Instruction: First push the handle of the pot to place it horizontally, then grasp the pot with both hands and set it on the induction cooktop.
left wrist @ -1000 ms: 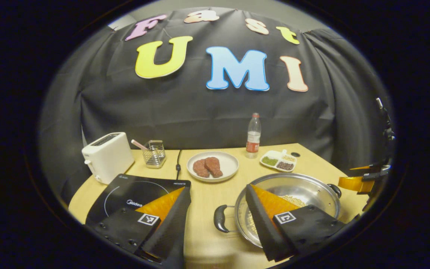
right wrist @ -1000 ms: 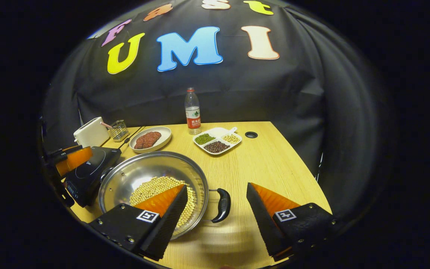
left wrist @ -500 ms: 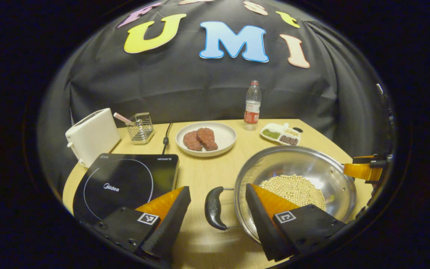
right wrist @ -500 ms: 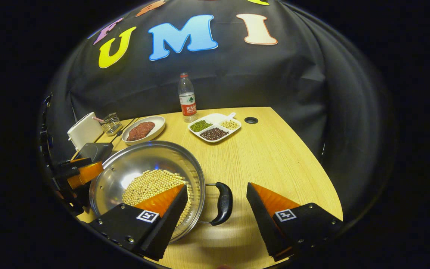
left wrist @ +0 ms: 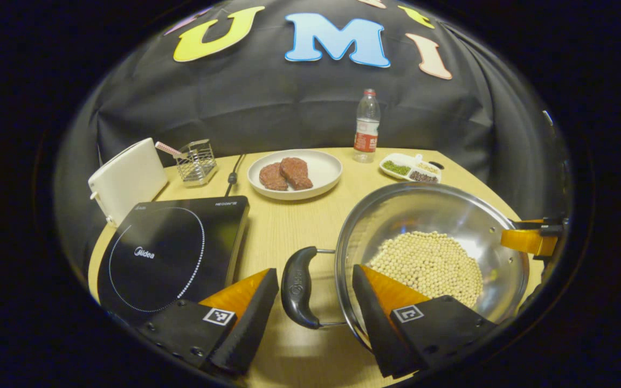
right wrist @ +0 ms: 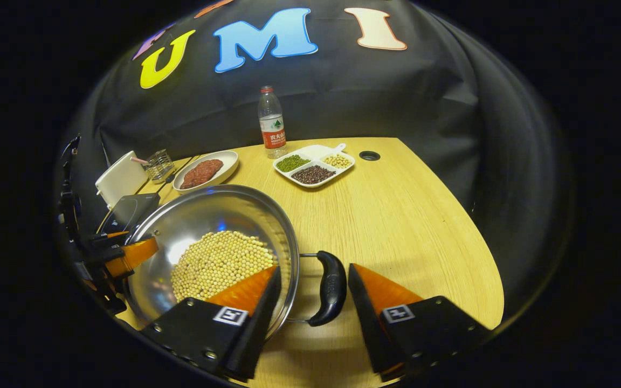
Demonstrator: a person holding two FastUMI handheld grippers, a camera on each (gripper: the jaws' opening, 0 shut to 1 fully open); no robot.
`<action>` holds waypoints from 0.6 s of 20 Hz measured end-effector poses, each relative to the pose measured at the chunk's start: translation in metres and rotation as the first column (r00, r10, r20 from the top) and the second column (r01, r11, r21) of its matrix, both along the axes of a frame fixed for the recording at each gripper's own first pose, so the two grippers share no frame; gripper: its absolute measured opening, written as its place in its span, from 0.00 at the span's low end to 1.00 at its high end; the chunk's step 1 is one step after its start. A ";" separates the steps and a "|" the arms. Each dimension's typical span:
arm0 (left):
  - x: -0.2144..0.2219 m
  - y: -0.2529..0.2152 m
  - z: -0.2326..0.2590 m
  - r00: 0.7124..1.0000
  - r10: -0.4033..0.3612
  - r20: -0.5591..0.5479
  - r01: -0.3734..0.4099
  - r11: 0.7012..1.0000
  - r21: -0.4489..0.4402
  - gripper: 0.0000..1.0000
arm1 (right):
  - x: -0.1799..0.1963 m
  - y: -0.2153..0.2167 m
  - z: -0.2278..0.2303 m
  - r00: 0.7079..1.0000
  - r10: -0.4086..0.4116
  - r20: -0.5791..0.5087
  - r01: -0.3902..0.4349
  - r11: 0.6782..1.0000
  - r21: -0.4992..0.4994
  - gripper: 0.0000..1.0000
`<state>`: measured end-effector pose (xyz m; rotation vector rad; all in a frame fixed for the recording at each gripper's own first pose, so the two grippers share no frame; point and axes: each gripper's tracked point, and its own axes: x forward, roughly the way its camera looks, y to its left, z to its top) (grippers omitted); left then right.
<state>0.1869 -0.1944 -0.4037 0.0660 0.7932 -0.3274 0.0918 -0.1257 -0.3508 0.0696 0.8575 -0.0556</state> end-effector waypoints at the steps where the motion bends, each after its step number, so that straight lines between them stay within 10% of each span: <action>1: 0.000 -0.001 0.000 1.000 0.001 0.003 -0.001 1.000 -0.002 0.85 | -0.003 0.001 -0.001 1.000 -0.001 -0.013 0.001 1.000 -0.001 0.65; 12: 0.002 -0.005 0.000 0.999 0.043 0.013 -0.042 0.999 -0.017 0.65 | -0.003 0.005 -0.009 0.997 0.000 -0.073 0.000 1.000 0.004 0.52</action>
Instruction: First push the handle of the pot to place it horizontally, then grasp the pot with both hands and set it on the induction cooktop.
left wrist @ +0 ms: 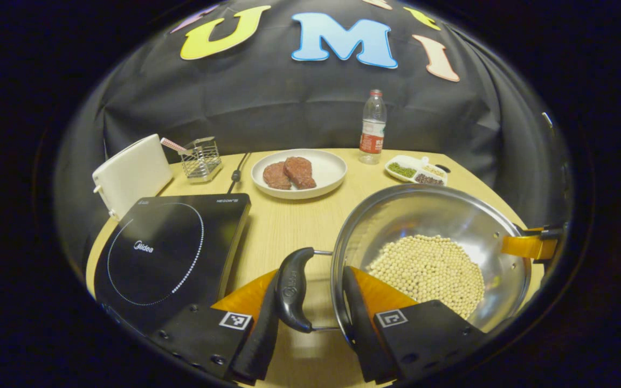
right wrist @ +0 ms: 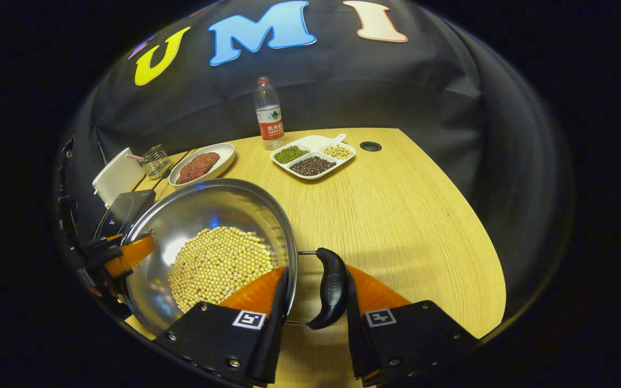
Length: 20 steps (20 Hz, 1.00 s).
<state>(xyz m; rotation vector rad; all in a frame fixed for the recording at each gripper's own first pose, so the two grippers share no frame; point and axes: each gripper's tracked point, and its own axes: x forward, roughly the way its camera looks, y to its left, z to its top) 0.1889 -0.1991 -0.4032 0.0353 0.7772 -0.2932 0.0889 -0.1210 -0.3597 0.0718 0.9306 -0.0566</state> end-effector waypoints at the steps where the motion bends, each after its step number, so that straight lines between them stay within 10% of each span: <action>1: 0.000 0.001 0.001 1.000 0.003 0.004 -0.003 1.000 -0.003 0.69 | -0.002 0.001 0.000 1.000 0.006 -0.003 -0.006 1.000 -0.006 0.52; 20: 0.024 0.107 0.068 0.996 -0.026 0.081 0.029 0.999 -0.040 0.63 | -0.005 0.102 0.066 0.997 -0.041 0.063 0.042 0.999 -0.013 0.52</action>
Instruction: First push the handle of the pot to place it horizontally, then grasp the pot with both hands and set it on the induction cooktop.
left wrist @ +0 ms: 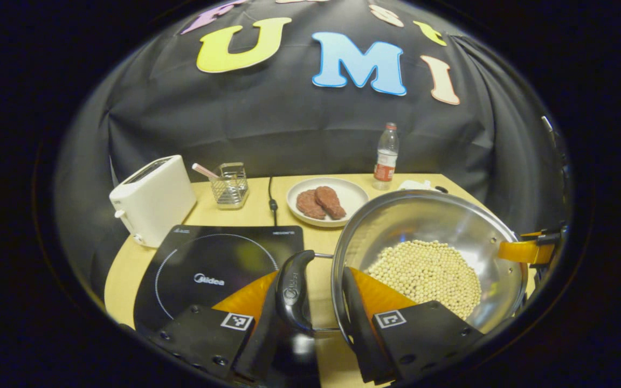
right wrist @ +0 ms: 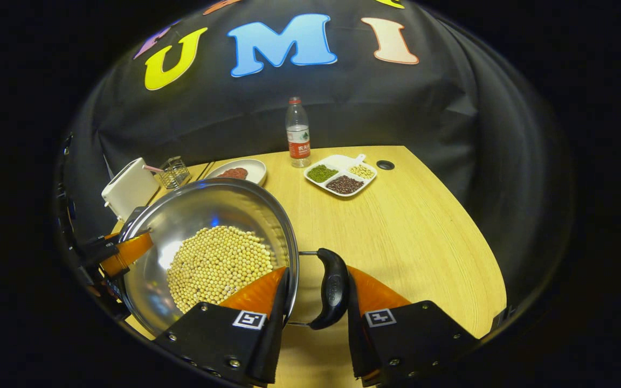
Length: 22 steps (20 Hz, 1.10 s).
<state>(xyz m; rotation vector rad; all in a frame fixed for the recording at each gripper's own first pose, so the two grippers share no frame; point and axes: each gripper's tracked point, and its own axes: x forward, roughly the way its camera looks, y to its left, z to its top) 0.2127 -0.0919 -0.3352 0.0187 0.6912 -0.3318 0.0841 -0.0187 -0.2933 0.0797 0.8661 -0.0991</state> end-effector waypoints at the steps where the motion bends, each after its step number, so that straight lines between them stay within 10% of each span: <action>1: 0.002 0.010 0.002 1.000 0.002 0.004 -0.002 1.000 0.001 0.63 | 0.002 0.009 0.002 1.000 0.002 0.003 -0.002 1.000 0.002 0.52; 22: 0.075 0.217 -0.024 0.999 0.040 0.011 -0.040 0.998 0.037 0.71 | 0.057 0.211 -0.015 0.999 0.032 0.012 -0.032 0.996 0.081 0.52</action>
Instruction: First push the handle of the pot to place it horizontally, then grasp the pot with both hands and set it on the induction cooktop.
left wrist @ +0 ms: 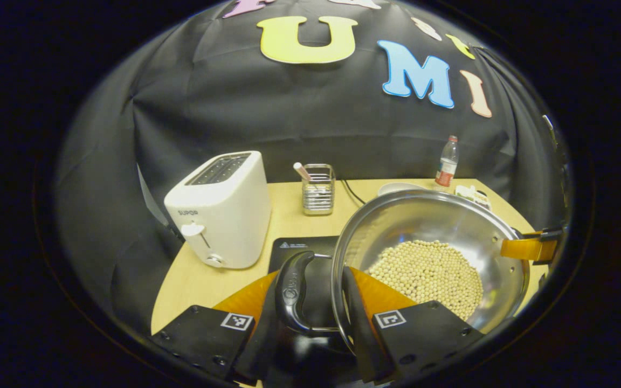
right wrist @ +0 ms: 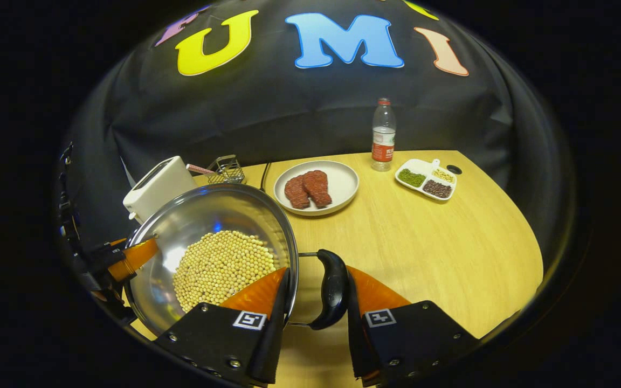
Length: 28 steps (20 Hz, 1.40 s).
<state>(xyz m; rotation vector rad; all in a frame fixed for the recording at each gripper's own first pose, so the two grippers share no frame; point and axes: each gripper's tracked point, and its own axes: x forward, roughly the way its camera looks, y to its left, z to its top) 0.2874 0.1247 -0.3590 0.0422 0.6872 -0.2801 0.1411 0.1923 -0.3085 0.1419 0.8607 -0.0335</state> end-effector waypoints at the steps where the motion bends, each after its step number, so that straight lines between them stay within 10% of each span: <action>1: 0.004 0.006 -0.002 1.000 0.000 0.000 0.000 1.000 0.004 0.71 | 0.003 0.006 -0.001 1.000 -0.002 0.002 0.002 1.000 0.004 0.52; 10: 0.032 0.044 -0.029 0.999 0.033 -0.032 -0.033 0.999 0.003 0.63 | 0.028 0.044 -0.016 0.999 0.026 0.020 -0.026 1.000 -0.004 0.52; 16: 0.041 0.057 -0.019 0.995 0.081 0.053 -0.083 0.996 0.032 0.76 | 0.035 0.055 -0.008 0.995 0.055 0.081 -0.058 0.998 0.028 0.59; 19: 0.054 0.057 0.020 0.975 0.120 0.190 -0.130 0.991 0.039 0.94 | 0.045 0.041 0.035 0.968 0.081 0.239 -0.079 0.997 -0.017 0.99; 28: 0.000 -0.033 0.177 0.888 0.158 0.432 -0.149 0.987 -0.055 0.98 | 0.010 -0.092 0.150 0.859 0.084 0.505 0.006 0.985 -0.174 0.99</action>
